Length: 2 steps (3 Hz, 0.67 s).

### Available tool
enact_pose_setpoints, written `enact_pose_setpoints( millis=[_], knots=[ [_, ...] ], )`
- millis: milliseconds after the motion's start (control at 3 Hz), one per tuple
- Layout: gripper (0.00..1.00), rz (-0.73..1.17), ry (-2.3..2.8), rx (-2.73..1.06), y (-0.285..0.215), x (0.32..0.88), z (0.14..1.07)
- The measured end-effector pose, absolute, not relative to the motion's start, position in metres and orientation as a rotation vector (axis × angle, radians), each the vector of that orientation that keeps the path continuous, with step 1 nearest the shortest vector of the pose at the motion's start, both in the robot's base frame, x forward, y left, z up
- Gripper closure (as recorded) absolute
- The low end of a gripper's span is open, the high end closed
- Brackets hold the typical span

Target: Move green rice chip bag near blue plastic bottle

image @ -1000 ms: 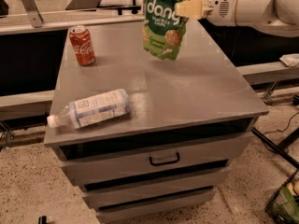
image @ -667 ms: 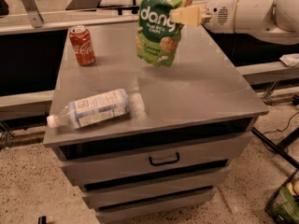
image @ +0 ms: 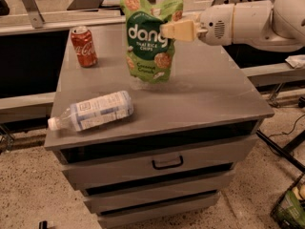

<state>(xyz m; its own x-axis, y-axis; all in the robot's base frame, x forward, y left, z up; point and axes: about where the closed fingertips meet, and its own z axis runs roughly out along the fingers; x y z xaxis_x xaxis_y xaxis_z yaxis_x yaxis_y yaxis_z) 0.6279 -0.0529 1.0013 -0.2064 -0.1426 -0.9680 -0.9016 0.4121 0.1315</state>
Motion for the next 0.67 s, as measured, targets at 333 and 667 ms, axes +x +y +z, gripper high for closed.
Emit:
enact_pose_setpoints(
  millis=[333, 667],
  knots=[
    [1.00, 0.969, 1.644, -0.954, -0.044, 0.618, 0.994],
    [1.00, 1.022, 1.637, -0.984, -0.032, 0.609, 0.991]
  ],
)
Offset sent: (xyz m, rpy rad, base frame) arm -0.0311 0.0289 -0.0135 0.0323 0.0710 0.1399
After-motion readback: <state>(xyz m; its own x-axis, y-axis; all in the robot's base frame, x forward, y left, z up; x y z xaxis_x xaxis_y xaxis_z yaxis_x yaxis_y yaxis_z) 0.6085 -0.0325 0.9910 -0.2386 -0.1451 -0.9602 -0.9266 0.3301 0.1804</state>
